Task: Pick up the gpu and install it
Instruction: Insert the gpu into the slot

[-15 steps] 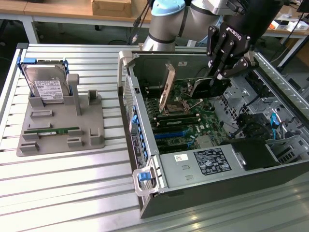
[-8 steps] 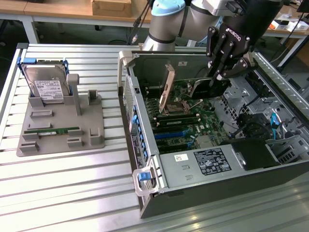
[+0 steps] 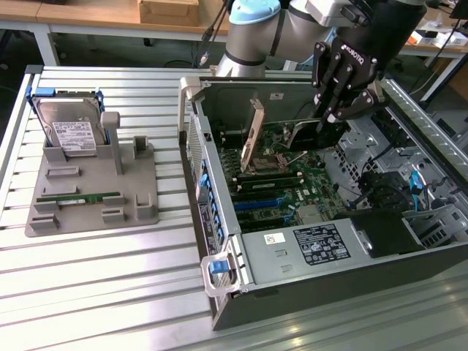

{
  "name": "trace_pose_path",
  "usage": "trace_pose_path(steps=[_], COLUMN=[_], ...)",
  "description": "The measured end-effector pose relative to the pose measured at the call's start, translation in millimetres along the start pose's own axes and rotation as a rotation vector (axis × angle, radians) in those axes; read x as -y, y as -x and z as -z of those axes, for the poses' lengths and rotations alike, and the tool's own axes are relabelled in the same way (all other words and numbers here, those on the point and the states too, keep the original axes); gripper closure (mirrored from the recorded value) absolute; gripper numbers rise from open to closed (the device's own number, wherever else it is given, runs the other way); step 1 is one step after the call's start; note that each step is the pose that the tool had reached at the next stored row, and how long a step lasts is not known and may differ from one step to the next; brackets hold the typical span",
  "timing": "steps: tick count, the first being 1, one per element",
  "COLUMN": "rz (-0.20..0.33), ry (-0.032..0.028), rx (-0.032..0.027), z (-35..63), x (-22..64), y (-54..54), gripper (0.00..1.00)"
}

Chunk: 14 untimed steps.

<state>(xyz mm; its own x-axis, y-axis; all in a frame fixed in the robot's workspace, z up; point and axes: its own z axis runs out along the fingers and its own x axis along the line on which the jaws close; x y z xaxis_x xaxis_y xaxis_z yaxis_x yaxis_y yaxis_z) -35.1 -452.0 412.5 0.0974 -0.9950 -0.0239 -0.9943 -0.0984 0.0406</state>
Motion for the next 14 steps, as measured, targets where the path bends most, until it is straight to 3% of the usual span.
trace_pose_path(steps=[14], rz=[0.000], ry=[0.0000], rx=[0.0000], z=[-2.9], x=[0.1], y=[-0.1], gripper=[0.74])
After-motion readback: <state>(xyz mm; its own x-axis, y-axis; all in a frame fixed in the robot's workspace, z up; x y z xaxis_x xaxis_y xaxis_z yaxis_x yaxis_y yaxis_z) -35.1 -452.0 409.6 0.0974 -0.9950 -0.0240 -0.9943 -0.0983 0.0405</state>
